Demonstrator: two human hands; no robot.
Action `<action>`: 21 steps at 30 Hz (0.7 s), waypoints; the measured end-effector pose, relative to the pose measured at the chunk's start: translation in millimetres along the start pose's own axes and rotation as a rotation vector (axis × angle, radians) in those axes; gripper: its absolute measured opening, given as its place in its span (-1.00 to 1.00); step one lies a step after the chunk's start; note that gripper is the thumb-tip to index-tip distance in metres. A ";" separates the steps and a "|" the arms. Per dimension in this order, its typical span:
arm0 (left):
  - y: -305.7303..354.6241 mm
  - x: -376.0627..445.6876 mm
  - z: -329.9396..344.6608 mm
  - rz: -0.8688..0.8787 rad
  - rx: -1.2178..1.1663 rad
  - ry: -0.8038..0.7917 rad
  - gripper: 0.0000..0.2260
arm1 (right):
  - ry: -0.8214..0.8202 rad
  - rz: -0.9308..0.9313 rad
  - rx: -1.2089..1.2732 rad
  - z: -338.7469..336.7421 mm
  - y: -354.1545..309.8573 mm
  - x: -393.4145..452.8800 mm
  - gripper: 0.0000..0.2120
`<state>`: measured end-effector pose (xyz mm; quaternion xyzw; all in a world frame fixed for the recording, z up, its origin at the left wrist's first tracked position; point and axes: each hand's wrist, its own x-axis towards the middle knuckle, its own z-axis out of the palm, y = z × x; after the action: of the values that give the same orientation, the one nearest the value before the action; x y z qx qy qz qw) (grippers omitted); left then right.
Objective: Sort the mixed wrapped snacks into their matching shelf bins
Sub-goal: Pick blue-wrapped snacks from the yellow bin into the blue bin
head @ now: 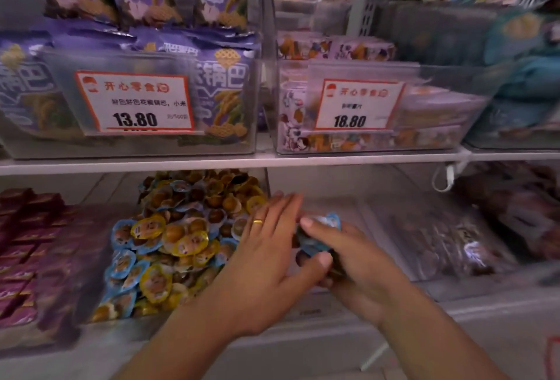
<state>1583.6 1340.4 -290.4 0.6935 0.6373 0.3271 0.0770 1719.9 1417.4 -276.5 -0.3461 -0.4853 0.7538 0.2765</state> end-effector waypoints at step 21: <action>-101.6 -53.2 -55.9 -0.238 0.379 -0.004 -0.68 | -0.087 -0.791 -1.313 41.2 16.6 44.7 -0.61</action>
<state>1469.5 1291.3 -319.2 0.6163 0.7644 0.1887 -0.0154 1658.9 1422.5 -291.2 -0.2098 -0.9316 0.1690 0.2441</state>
